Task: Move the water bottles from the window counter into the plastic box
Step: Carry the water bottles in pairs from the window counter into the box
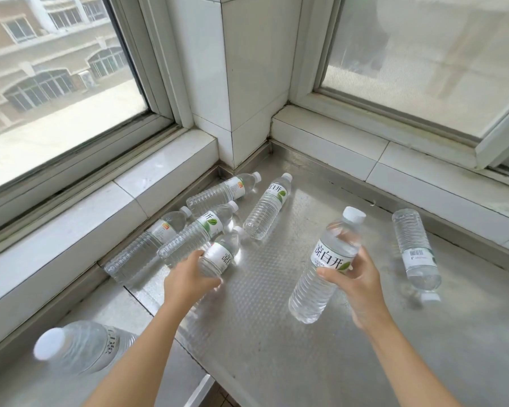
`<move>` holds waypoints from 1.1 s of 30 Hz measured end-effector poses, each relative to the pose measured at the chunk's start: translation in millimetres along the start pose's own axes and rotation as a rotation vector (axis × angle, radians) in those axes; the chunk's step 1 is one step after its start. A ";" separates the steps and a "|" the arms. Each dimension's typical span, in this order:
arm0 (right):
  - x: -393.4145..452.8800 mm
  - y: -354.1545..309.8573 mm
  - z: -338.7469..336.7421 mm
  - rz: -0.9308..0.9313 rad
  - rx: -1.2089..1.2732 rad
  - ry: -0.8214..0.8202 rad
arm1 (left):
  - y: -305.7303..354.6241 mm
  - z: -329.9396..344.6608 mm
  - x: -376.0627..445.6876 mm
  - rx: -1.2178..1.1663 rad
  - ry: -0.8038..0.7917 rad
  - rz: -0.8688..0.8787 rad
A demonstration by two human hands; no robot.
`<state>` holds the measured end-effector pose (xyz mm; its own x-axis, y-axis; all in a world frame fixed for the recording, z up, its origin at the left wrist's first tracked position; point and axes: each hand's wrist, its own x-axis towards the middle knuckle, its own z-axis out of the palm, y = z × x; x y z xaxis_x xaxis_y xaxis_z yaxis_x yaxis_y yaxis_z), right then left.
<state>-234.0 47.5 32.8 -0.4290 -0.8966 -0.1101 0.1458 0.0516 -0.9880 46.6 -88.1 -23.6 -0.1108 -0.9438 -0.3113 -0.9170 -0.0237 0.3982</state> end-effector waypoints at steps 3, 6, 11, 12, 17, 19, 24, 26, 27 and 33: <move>-7.7 -1.5 4.8 0.031 0.033 0.017 | 0.0 0.9 -16.8 -0.361 -0.018 -0.093; -15.6 -6.0 11.3 0.065 0.034 0.026 | 2.1 -1.9 -35.0 -0.749 -0.059 -0.144; -33.1 -18.3 24.0 0.074 0.023 0.017 | 17.9 -19.5 -66.5 -1.069 -0.069 -0.153; -37.2 -20.6 25.8 0.072 0.024 0.018 | 21.3 -24.4 -72.9 -1.110 -0.071 -0.146; -59.2 -33.2 32.0 0.029 -0.004 0.032 | 25.3 -44.1 -102.3 -1.170 -0.056 -0.100; -68.8 -40.8 33.2 0.005 -0.014 0.033 | 26.5 -52.6 -117.3 -1.179 -0.019 -0.075; -90.5 -61.4 27.6 -0.017 -0.034 -0.048 | 32.0 -72.0 -167.7 -1.207 0.114 -0.035; -97.8 -68.7 23.2 -0.015 -0.039 -0.112 | 37.3 -76.9 -191.3 -1.234 0.152 -0.014; -101.9 -72.2 21.1 -0.014 -0.045 -0.151 | 40.8 -77.3 -203.6 -1.249 0.173 -0.005; -135.0 -90.0 22.4 0.007 -0.037 -0.368 | 47.8 -64.2 -277.7 -1.353 0.325 -0.044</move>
<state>-169.3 154.0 139.0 -0.0780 -0.9940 -0.0767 0.1120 0.0677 -0.9914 58.1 151.8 137.3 0.1722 -0.9630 -0.2072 0.1818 -0.1757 0.9675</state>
